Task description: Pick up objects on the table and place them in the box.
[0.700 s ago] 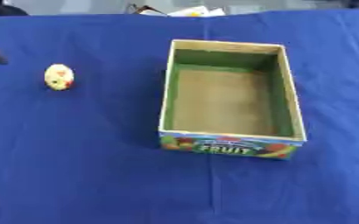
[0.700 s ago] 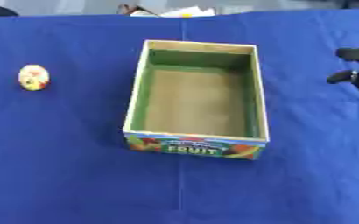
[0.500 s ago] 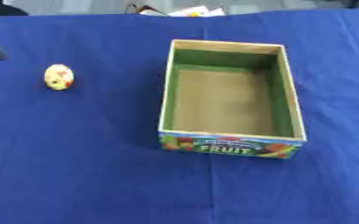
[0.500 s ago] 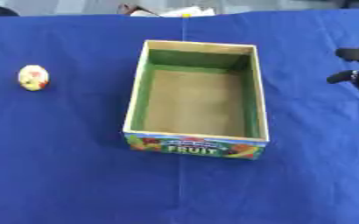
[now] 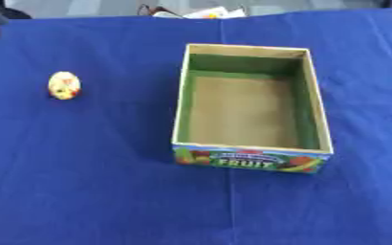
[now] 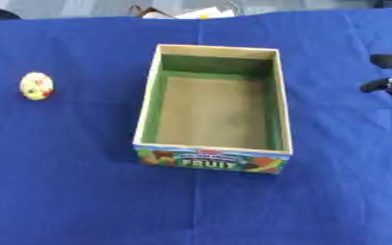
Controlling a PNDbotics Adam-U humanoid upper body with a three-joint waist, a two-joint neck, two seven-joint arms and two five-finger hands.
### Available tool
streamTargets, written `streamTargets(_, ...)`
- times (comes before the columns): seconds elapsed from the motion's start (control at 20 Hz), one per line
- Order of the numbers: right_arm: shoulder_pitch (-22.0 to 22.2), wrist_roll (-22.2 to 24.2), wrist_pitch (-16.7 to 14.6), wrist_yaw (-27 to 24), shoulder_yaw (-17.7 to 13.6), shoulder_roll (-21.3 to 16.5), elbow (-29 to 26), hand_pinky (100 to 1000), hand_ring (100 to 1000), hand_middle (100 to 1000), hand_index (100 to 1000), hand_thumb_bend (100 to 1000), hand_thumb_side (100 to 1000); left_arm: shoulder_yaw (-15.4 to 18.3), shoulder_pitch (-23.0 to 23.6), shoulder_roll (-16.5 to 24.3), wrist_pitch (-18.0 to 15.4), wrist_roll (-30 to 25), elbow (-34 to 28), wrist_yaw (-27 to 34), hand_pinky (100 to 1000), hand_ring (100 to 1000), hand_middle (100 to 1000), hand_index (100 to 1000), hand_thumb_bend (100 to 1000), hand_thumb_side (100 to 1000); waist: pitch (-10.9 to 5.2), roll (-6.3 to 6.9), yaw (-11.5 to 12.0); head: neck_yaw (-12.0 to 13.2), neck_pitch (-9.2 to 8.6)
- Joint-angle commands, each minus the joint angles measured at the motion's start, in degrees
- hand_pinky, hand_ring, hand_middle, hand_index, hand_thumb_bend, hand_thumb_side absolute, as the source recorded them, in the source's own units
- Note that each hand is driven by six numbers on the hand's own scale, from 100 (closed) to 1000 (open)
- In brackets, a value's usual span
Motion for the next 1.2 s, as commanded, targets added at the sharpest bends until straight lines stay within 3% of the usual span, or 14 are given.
streamTargets(0.05,-0.05,0.27,-0.13,0.26,-0.08,-1.42,-1.15,574,798,606,903,100,1000,-1.87,-2.92,5.02,0.8,-2.19,2.82,-7.19,437,522,629,888,100,613,-1.14,0.03,-0.15,0.52,0.18)
streamTargets(0.3,-0.23,0.7,0.08,0.42,0.28,-1.22,-1.15,574,797,606,903,100,1000,-3.8,-7.8,6.45,0.87,-10.4,10.6,-15.59,467,560,660,919,100,690,-1.07,0.01,-0.66,1.44,0.14)
streamTargets(0.4,-0.17,0.76,-0.15,0.31,0.28,-1.24,-1.15,575,797,607,902,100,1000,-4.18,-9.32,7.2,0.66,-13.49,13.42,-18.75,506,609,696,944,100,926,-1.03,-0.09,-1.04,2.1,-0.14)
streamTargets(0.45,-0.12,0.79,-0.24,0.29,0.29,-1.24,-1.15,575,797,607,902,100,1000,-4.38,-10.06,7.65,0.52,-15.02,14.66,-20.65,514,614,702,949,122,1000,-1.01,-0.13,-1.18,2.34,-0.3)
streamTargets(0.55,-0.02,0.84,-0.37,0.28,0.3,-1.2,-1.15,575,797,607,902,100,1000,-4.66,-11.46,8.68,0.37,-17.37,16.63,-24.51,517,630,707,955,314,1000,-0.99,-0.24,-1.36,2.69,-0.61)
streamTargets(0.65,0.17,0.9,-0.72,0.29,0.31,-1.25,-1.15,575,797,607,901,100,1000,-5.2,-12.79,10.16,0.61,-19.02,18.72,-28.3,515,648,717,970,383,1000,-1.0,-0.39,-1.55,2.92,-0.83)
streamTargets(0.9,0.43,1.22,-1.4,0.25,0.54,-1.52,-1.15,575,796,606,895,100,1000,-7.44,-15.79,13.64,-0.02,-21.29,25.16,-33.65,522,666,684,1000,429,1000,-1.11,-0.52,-1.83,2.75,-0.94)
streamTargets(1.2,0.4,1.61,-1.39,0.26,0.7,-1.63,-1.15,576,797,607,895,100,1000,-9.84,-18.23,14.75,-2.58,-26.37,33.74,-35.27,597,758,776,1000,469,1000,-1.17,-0.46,-1.9,2.57,-0.96)
